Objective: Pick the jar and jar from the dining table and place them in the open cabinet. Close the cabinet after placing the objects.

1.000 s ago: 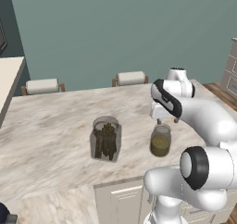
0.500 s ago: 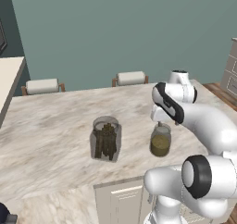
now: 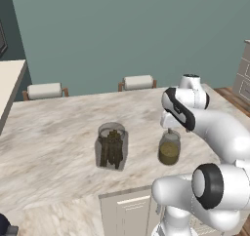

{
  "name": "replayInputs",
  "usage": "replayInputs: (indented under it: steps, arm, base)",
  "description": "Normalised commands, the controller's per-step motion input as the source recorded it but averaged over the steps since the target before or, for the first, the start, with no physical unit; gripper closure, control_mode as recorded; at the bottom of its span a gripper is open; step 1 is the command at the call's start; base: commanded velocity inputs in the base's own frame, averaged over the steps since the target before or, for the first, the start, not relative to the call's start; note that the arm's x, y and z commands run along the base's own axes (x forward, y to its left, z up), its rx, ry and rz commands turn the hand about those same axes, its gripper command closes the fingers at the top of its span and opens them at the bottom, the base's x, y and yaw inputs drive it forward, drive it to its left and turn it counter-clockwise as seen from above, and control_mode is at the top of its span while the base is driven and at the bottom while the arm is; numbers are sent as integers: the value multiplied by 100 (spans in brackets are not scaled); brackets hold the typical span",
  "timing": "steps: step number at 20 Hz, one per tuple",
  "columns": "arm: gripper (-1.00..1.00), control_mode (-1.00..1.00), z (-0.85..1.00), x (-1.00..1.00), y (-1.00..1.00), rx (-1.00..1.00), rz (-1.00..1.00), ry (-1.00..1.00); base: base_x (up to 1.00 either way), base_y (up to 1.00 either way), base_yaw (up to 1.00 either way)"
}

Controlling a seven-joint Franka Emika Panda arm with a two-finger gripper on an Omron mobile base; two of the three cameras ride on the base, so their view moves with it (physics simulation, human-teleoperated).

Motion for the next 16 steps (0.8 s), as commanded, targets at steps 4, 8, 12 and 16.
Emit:
replayInputs:
  steps: [4,8,12,16]
  arm:
    - [-100,-100,-1,3,-13,0,0,0]
    - [-100,-100,-2,7,0,0,0,0]
    - [-100,-100,-12,6,0,0,0,0]
    - [-100,-100,-12,7,0,0,0,0]
  base:
    - [0,0,0]
    - [0,0,0]
    - [0,0,0]
    - [0,0,0]
